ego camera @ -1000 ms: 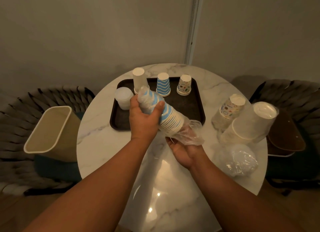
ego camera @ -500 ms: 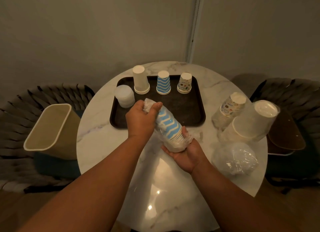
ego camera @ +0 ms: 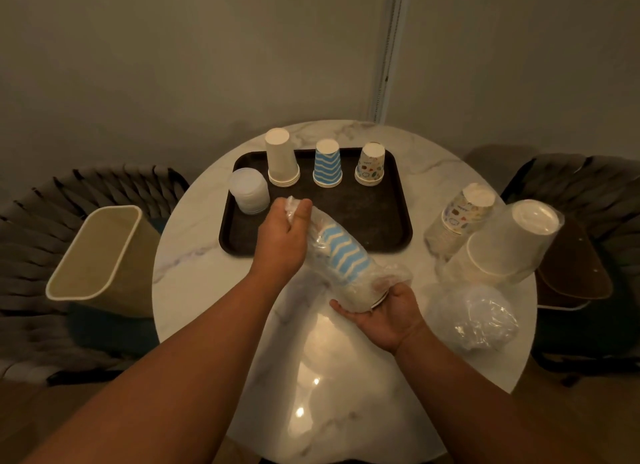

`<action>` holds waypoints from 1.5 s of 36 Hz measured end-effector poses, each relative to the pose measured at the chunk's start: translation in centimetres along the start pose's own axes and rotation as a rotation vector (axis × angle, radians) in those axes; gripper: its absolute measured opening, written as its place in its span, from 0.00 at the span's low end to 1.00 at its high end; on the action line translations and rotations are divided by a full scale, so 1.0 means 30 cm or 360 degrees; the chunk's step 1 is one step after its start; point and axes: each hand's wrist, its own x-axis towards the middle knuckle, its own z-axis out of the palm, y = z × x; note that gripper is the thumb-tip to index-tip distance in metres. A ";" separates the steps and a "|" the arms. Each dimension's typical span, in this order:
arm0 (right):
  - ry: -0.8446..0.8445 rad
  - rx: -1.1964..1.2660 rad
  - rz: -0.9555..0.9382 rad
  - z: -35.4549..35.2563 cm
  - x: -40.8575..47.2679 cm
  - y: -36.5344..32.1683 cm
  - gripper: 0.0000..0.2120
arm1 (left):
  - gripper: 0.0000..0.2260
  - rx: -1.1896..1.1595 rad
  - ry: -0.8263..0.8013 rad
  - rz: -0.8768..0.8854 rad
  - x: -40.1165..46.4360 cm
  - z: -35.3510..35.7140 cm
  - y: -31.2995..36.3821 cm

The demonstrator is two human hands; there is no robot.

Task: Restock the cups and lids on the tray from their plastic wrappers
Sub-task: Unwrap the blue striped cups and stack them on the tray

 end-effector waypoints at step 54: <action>-0.0308 -0.1073 -0.0179 0.018 0.038 -0.022 0.36 | 0.20 0.0412 -0.1356 -0.0934 0.060 -0.076 -0.014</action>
